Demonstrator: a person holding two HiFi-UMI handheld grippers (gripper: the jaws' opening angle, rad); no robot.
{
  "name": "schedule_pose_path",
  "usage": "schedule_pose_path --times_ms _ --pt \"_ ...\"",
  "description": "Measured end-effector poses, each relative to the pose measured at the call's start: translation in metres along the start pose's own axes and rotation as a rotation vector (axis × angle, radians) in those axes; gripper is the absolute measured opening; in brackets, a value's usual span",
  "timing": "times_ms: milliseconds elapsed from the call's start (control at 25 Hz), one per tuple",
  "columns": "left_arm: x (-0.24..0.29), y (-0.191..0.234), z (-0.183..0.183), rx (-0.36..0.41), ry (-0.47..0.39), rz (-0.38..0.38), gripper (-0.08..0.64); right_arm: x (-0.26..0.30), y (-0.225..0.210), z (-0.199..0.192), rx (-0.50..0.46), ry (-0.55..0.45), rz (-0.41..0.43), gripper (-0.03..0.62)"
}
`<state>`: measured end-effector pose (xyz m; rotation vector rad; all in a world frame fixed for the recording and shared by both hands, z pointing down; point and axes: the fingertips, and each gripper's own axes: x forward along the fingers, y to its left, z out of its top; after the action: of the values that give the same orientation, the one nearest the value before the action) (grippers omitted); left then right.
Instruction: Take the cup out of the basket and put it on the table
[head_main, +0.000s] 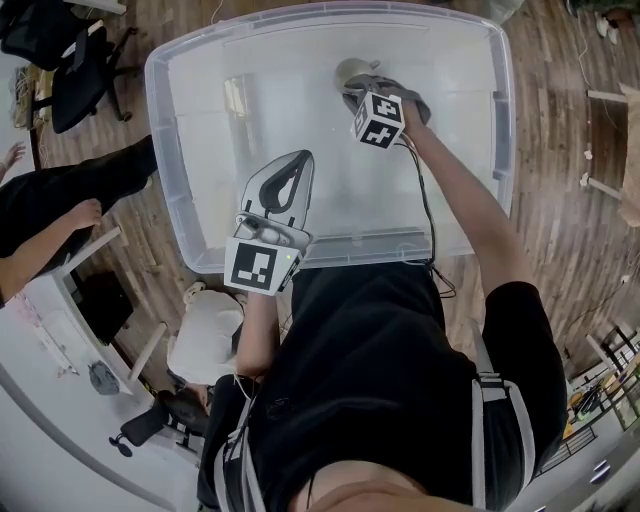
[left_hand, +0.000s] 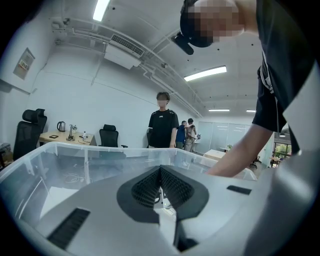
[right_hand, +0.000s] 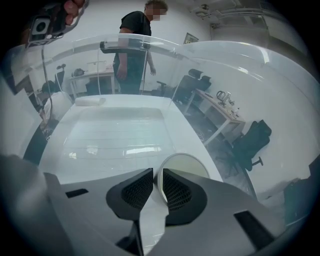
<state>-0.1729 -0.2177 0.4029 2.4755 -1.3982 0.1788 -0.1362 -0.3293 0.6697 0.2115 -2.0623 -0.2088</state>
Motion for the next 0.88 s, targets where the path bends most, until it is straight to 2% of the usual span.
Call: schedule_pose_path --times_ms 280,640,880 --pt "-0.004 0.002 -0.002 -0.002 0.007 0.008 0.018 0.002 0.004 0.003 -0.006 0.007 0.019 0.054" --pt "-0.005 0.001 -0.001 -0.001 0.017 0.019 0.018 -0.005 0.008 -0.001 0.048 -0.028 0.027 0.037" --pt "-0.005 -0.003 0.0 0.003 -0.003 0.004 0.018 -0.023 0.005 0.009 0.102 -0.1 0.002 0.035"
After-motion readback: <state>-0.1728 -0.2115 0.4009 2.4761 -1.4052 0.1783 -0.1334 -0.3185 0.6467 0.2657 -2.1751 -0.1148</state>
